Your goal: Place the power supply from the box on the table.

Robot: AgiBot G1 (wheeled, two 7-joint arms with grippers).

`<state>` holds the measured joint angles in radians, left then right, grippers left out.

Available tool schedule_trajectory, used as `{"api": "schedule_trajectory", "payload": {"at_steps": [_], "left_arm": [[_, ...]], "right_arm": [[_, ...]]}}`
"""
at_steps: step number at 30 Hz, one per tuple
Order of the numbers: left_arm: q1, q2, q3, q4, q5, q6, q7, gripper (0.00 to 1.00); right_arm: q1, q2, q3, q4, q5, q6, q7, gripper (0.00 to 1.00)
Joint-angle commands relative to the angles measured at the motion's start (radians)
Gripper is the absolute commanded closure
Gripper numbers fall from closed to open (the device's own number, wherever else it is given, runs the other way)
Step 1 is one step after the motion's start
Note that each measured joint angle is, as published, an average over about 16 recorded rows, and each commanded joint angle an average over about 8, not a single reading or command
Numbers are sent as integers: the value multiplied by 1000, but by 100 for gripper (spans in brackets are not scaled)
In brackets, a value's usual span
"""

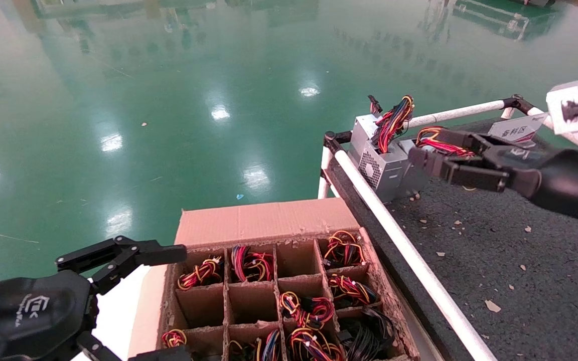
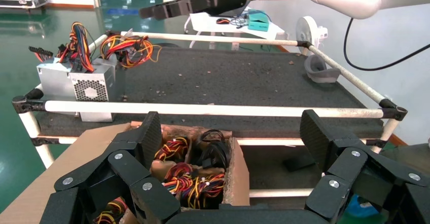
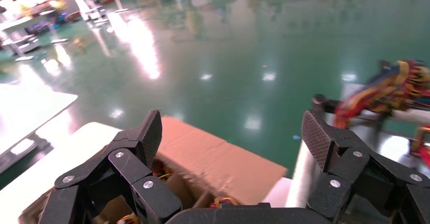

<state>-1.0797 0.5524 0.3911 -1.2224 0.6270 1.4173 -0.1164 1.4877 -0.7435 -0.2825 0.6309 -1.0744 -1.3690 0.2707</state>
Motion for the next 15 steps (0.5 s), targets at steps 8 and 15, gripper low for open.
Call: {"api": "schedule_trajectory", "payload": {"at_steps": [8, 15], "left_arm": [[0, 0, 0, 0, 0, 0, 0, 0], [0, 0, 0, 0, 0, 0, 0, 0]], "right_arm": [[-118, 38, 1, 186, 98, -36, -24, 0], [-196, 63, 1, 311, 163, -60, -39, 0]]}}
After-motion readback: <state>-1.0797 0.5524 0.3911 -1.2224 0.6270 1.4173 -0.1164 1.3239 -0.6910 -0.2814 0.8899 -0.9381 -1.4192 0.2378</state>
